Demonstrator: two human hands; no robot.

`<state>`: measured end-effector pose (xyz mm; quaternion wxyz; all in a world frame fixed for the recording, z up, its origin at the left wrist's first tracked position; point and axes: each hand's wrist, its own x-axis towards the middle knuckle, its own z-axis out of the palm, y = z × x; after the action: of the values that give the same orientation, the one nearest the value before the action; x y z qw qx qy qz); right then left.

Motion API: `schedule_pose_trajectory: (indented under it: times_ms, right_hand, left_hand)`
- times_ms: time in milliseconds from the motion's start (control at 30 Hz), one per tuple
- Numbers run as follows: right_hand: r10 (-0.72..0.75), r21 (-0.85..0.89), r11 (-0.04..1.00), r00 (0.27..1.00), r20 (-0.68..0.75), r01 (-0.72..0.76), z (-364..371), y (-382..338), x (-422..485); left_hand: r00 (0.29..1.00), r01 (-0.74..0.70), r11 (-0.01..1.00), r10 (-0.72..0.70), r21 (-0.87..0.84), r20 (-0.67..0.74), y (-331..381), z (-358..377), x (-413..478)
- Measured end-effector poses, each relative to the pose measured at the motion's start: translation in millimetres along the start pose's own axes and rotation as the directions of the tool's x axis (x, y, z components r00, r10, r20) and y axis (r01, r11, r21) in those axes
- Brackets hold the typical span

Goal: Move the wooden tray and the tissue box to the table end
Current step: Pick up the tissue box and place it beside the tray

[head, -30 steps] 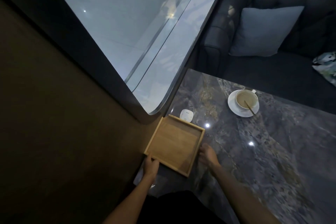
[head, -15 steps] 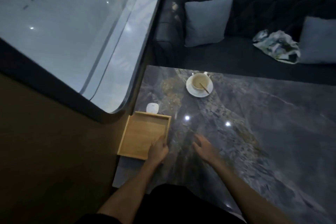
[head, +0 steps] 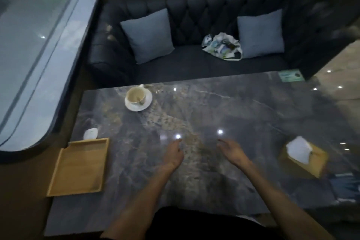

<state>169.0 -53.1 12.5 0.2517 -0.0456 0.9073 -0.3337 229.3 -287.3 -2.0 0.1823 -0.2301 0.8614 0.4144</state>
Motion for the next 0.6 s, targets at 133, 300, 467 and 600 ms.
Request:
schedule_pose_trajectory:
  times_ms: [133,300,467,600]
  right_hand:
    - [0.026,0.061,0.998,0.997,-0.077,-0.021,-82,70,-8]
    - [0.112,0.120,0.989,0.962,-0.250,-0.084,-183,139,-46]
    - [0.291,0.207,0.949,0.914,-0.283,-0.238,-235,206,-74]
    - [0.394,0.306,0.905,0.855,-0.338,-0.296,-241,223,-99]
  left_hand:
    - [0.999,0.013,1.000,-0.014,0.022,0.038,80,81,-12]
    - [0.983,-0.003,1.000,0.001,0.008,0.182,164,155,-31]
    - [0.967,-0.092,0.996,0.087,0.008,0.239,219,202,-41]
    - [0.952,-0.084,0.996,0.087,-0.021,0.295,230,233,-39]
